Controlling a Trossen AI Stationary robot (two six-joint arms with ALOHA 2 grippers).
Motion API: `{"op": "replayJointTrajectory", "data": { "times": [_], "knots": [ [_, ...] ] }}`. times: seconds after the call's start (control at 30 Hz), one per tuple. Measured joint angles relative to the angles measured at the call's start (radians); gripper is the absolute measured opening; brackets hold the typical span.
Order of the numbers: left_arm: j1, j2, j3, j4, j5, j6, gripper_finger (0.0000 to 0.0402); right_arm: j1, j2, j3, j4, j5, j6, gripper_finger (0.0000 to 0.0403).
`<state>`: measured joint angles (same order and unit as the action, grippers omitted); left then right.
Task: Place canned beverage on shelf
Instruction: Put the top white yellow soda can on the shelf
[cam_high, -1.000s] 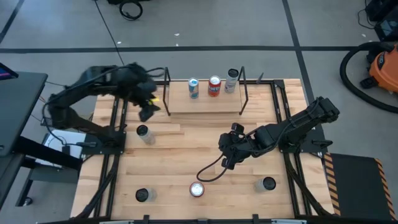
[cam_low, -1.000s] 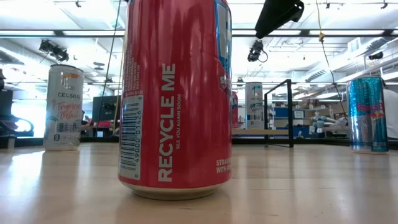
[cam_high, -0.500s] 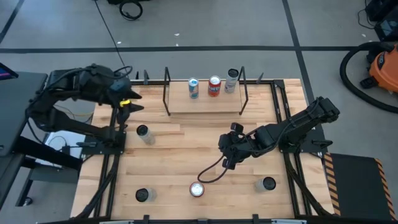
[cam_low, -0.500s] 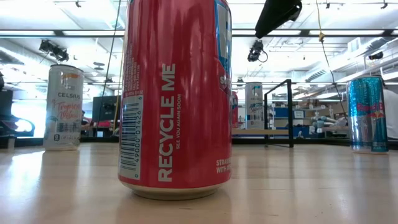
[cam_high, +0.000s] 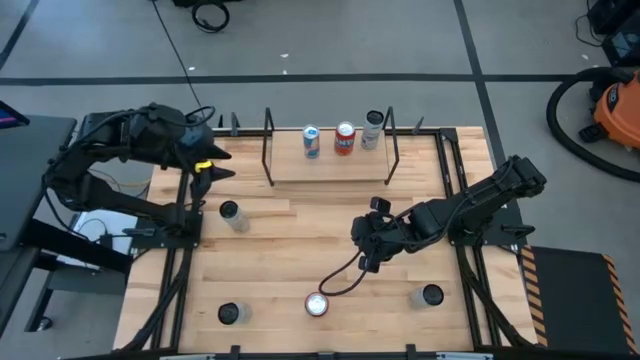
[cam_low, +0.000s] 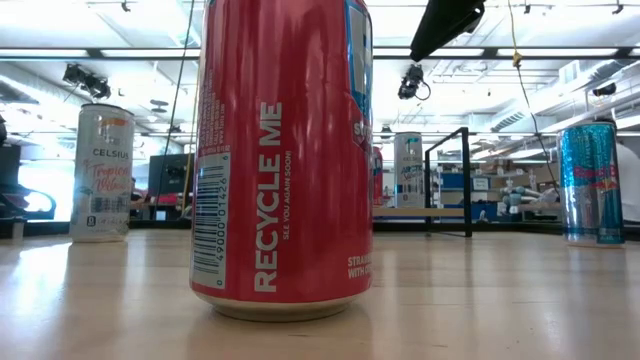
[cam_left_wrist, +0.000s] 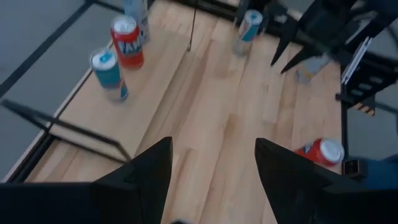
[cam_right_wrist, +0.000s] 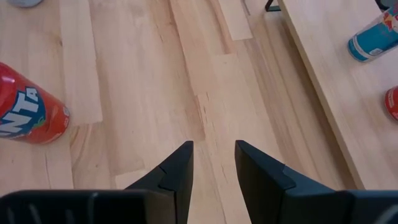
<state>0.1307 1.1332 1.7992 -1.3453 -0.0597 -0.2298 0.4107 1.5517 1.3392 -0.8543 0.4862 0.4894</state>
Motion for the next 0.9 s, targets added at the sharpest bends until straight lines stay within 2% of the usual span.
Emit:
{"op": "replayJointTrajectory", "data": {
  "times": [0.43,0.9],
  "knots": [
    [0.000,-0.001,0.000,0.211,0.000,0.040,0.0229,0.000,0.000,0.000,0.008,0.000,-0.050,0.0126],
    [0.001,-0.001,0.000,0.217,-0.027,0.347,0.0229,0.000,0.000,0.000,0.008,0.000,-0.055,0.0126]
  ]
}}
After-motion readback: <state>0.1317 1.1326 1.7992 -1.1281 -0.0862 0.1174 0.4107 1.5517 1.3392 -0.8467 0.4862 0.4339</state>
